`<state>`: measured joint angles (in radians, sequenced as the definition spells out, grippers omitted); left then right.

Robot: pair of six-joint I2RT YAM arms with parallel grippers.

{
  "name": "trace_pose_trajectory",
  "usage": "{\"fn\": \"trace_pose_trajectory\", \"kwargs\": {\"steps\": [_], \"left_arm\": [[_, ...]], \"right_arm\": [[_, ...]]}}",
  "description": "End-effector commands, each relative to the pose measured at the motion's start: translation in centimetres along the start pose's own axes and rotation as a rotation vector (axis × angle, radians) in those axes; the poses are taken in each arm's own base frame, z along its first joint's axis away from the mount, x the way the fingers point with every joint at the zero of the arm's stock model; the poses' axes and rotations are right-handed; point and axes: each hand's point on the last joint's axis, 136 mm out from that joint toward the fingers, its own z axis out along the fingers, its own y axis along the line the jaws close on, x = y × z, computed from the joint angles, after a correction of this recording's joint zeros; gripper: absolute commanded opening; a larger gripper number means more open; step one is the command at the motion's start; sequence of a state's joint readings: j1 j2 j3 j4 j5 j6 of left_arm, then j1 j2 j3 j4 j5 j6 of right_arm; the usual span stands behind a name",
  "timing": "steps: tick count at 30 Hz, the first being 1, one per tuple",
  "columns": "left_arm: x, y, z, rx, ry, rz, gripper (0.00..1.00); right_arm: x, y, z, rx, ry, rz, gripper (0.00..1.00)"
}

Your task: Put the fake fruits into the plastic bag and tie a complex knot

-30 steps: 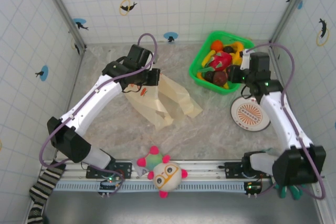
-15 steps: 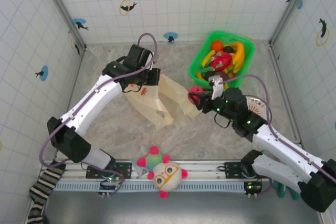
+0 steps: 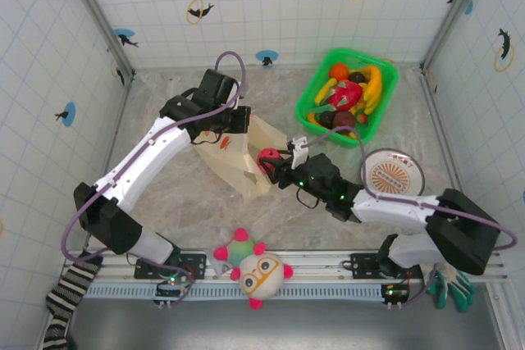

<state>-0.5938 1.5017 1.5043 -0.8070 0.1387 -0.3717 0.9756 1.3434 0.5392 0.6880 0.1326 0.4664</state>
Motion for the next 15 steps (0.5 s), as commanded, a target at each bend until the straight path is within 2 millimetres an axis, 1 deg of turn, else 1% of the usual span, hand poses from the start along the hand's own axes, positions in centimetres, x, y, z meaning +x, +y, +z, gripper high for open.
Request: {"fn": "trace_pose_trajectory", "kwargs": {"steps": [1, 6, 10, 15], "left_arm": [[0.1, -0.4, -1.0, 0.022, -0.001, -0.012, 0.0], [0.4, -0.8, -1.7, 0.043, 0.007, -0.006, 0.0], [0.2, -1.5, -2.2, 0.081, -0.009, -0.009, 0.0], [0.1, -2.2, -2.4, 0.101, -0.011, -0.008, 0.0]], "right_arm": [[-3.5, 0.7, 1.4, -0.005, -0.16, 0.009, 0.52], [-2.4, -0.7, 3.8, 0.041, -0.168, -0.029, 0.52], [-1.6, -1.0, 5.8, 0.047, -0.169, -0.055, 0.52], [-1.3, -1.7, 8.4, 0.078, -0.198, -0.082, 0.53]]}}
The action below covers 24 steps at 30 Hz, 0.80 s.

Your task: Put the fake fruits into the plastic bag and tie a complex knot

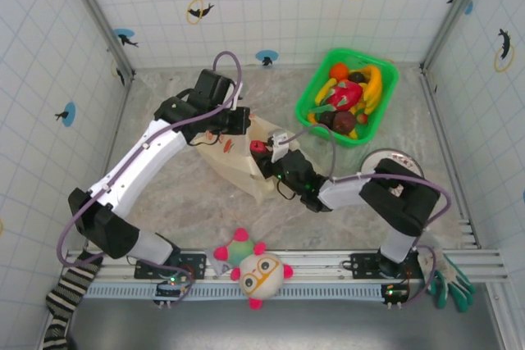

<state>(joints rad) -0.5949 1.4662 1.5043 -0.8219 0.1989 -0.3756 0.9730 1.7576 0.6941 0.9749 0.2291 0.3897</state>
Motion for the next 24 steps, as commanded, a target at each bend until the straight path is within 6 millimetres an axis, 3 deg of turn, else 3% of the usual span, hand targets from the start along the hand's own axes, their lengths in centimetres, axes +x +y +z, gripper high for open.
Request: {"fn": "trace_pose_trajectory", "kwargs": {"steps": [1, 12, 17, 24], "left_arm": [[-0.2, -1.1, -1.0, 0.037, -0.012, -0.008, 0.0], [-0.5, -0.9, -1.2, 0.011, -0.027, -0.019, 0.0], [-0.4, 0.0, -0.8, -0.035, -0.02, -0.023, 0.0], [-0.5, 0.5, -0.5, -0.063, -0.02, -0.019, 0.0]], "right_arm": [[-3.2, 0.1, 1.7, 0.015, -0.145, -0.001, 0.53], [-0.6, -1.6, 6.1, 0.046, -0.134, 0.062, 0.61], [-0.7, -1.7, 5.6, 0.054, -0.118, 0.049, 0.78], [-0.8, -2.2, 3.9, 0.062, -0.11, 0.036, 0.81]]}}
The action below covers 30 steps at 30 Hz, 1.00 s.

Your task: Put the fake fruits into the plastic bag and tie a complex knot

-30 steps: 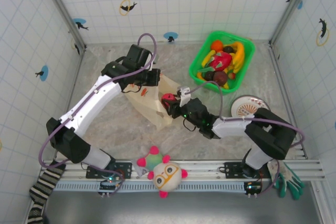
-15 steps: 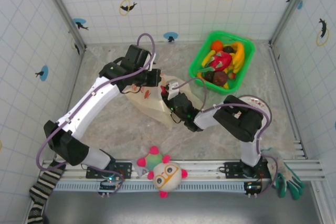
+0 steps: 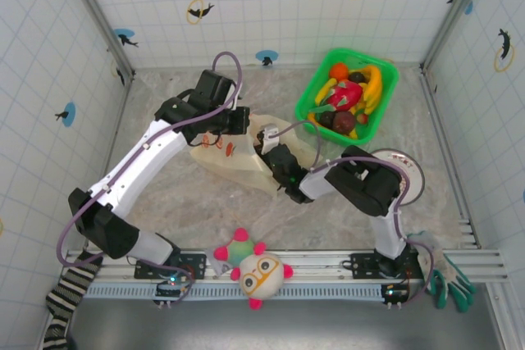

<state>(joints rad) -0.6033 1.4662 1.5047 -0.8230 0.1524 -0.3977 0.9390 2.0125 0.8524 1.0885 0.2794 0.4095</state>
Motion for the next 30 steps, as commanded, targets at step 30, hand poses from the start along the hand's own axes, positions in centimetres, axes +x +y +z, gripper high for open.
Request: {"fn": "trace_pose_trajectory", "kwargs": {"steps": [30], "left_arm": [[1.0, 1.7, -0.3, -0.073, -0.011, 0.002, 0.0]], "right_arm": [[-0.7, -7.8, -9.6, 0.179, 0.163, 0.006, 0.87]]}}
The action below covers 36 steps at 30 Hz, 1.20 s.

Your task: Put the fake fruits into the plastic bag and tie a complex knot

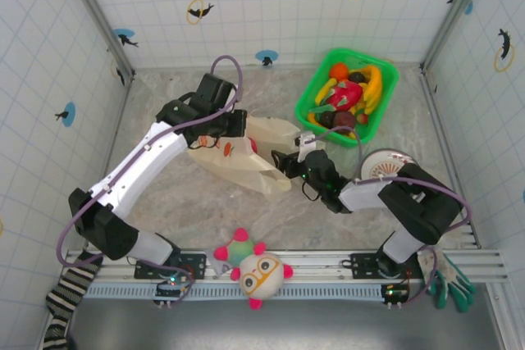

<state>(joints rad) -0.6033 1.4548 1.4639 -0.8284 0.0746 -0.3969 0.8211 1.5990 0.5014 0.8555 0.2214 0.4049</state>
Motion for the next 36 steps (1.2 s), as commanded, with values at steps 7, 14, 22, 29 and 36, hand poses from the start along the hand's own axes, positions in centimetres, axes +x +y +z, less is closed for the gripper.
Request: {"fn": "trace_pose_trajectory", "kwargs": {"steps": [7, 14, 22, 29, 36], "left_arm": [[0.0, 0.3, -1.0, -0.005, -0.035, 0.012, 0.0], [-0.2, 0.7, -0.7, -0.023, -0.041, 0.004, 0.0], [-0.6, 0.8, 0.0, -0.035, -0.036, 0.004, 0.0], [-0.6, 0.8, 0.2, -0.034, -0.031, 0.001, 0.0], [-0.5, 0.8, 0.4, -0.037, -0.024, 0.0, 0.0]], "right_arm": [[-3.2, -1.0, -1.1, -0.033, 0.017, 0.146, 1.0], [-3.5, 2.1, -4.0, -0.186, 0.1, 0.109, 1.0], [-2.3, 4.7, -8.1, -0.274, 0.191, 0.082, 1.0], [-3.8, 4.6, -11.4, -0.255, 0.192, 0.041, 1.0], [-7.1, 3.5, -13.5, -0.228, 0.145, 0.046, 1.0]]}}
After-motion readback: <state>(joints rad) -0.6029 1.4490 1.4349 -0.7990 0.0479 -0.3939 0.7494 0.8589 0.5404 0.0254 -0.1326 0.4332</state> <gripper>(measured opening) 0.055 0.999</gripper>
